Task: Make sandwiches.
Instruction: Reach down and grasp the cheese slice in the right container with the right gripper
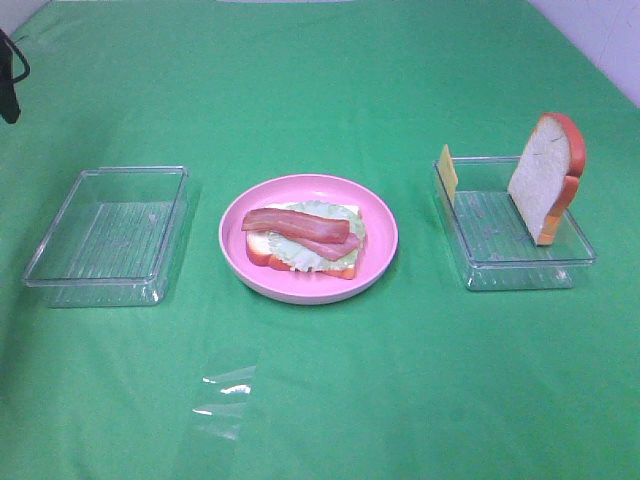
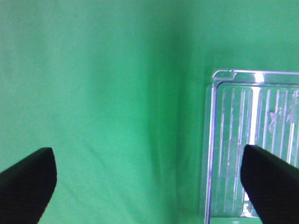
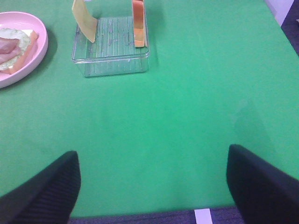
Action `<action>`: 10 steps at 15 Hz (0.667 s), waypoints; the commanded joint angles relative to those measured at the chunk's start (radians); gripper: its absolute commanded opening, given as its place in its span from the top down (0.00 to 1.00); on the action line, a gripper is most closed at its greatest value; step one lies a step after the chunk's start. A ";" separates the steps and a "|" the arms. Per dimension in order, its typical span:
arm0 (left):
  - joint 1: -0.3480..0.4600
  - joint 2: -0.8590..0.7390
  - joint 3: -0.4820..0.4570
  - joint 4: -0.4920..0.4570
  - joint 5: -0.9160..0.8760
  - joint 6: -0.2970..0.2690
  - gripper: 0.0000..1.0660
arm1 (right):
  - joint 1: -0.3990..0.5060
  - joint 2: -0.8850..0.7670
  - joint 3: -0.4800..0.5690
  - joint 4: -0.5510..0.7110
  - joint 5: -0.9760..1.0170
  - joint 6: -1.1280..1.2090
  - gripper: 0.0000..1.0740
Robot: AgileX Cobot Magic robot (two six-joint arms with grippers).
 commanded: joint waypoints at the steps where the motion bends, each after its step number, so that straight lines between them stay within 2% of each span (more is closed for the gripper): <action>1: 0.000 -0.084 0.139 -0.020 0.107 0.040 0.06 | -0.001 -0.030 0.002 -0.001 -0.002 -0.003 0.24; 3: -0.001 -0.207 0.350 -0.039 0.107 0.076 0.06 | -0.001 -0.030 0.002 -0.001 -0.002 -0.003 0.24; 4: -0.001 -0.245 0.394 -0.044 0.106 0.087 0.06 | -0.001 -0.030 0.002 -0.001 -0.002 -0.003 0.24; 5: -0.001 -0.388 0.584 -0.068 0.105 0.115 0.06 | -0.001 -0.030 0.002 -0.001 -0.002 -0.003 0.24; 6: -0.001 -0.478 0.675 -0.076 0.090 0.124 0.07 | -0.001 -0.030 0.002 -0.001 -0.002 -0.003 0.24; 7: -0.001 -0.578 0.750 -0.085 0.070 0.134 0.07 | -0.001 -0.030 0.002 -0.001 -0.002 -0.003 0.24; 8: -0.001 -0.621 0.782 -0.086 0.058 0.138 0.08 | -0.001 -0.030 0.002 -0.001 -0.002 -0.003 0.24; 10: -0.001 -0.836 0.898 -0.086 0.003 0.141 0.08 | -0.001 -0.030 0.002 -0.001 -0.002 -0.003 0.24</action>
